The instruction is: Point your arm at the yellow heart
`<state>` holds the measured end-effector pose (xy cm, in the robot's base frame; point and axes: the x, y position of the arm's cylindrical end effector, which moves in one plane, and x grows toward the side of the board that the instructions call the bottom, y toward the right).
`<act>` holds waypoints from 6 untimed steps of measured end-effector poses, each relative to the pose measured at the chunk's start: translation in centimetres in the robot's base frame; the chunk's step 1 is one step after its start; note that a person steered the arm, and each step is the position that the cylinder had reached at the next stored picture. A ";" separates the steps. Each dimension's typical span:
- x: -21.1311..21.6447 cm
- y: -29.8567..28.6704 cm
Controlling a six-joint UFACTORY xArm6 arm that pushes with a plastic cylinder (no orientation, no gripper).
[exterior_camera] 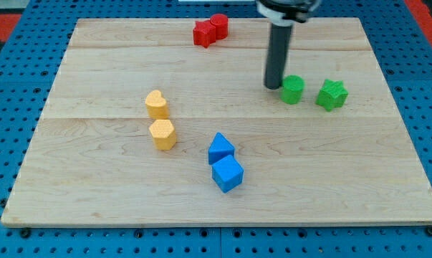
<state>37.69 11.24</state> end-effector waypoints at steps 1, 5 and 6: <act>0.7 0.0; 1.6 -2.7; 3.6 -3.7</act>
